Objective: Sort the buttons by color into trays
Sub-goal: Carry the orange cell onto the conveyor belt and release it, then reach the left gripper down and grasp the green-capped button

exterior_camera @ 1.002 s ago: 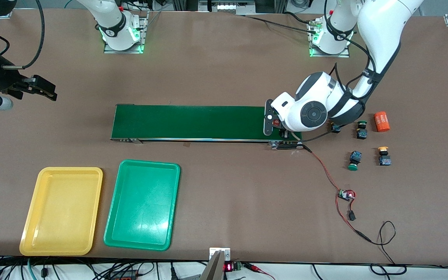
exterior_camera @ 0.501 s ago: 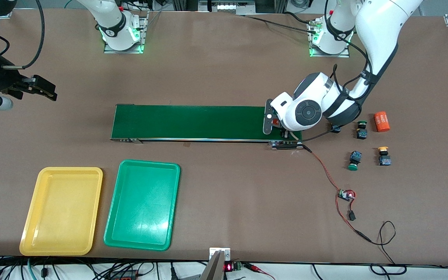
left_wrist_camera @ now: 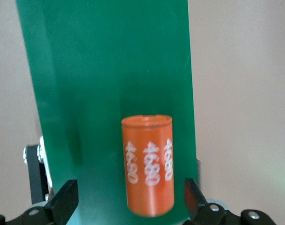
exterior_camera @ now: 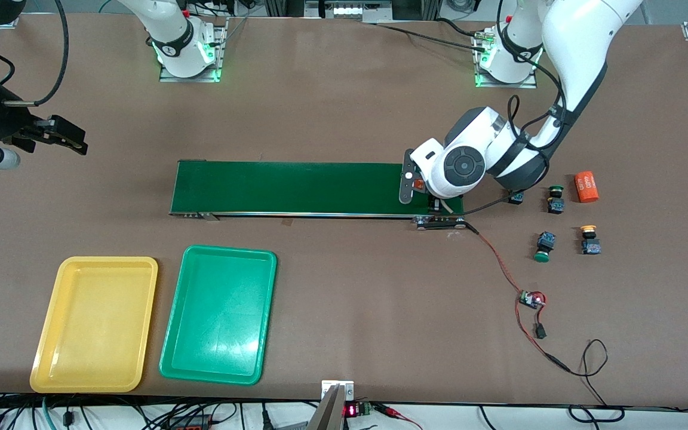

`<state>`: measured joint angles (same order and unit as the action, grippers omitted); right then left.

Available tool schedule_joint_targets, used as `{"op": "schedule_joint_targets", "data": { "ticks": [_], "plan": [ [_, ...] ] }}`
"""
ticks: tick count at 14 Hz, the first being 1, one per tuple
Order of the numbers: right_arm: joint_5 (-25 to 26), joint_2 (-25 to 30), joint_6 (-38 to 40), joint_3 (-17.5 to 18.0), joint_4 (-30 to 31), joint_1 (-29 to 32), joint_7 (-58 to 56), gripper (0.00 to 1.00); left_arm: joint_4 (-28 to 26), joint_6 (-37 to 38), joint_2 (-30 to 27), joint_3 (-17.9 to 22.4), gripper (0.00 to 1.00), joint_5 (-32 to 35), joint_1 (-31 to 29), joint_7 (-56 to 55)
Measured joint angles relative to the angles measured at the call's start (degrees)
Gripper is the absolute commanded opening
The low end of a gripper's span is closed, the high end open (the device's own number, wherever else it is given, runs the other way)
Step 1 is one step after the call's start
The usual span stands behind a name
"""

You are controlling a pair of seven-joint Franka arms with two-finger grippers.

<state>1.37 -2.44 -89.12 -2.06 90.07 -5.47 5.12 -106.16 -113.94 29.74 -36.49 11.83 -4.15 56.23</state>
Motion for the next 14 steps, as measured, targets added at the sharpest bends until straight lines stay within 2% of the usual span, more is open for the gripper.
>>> {"op": "schedule_joint_targets", "data": {
  "ticks": [4, 8, 14],
  "plan": [
    [0.0, 0.0, 0.0, 0.0, 0.0, 0.0, 0.0, 1.0, 4.57, 9.59, -3.94, 0.15, 1.0, 0.0, -1.78, -6.58],
    [0.0, 0.0, 0.0, 0.0, 0.0, -0.01, 0.0, 1.0, 11.18, 14.84, -4.74, 0.58, 1.0, -0.01, -8.54, -11.65],
    [0.0, 0.0, 0.0, 0.0, 0.0, -0.01, 0.0, 1.0, 16.12, 19.94, -4.55, 1.34, 1.0, -0.01, -11.83, -37.18]
  ]
}}
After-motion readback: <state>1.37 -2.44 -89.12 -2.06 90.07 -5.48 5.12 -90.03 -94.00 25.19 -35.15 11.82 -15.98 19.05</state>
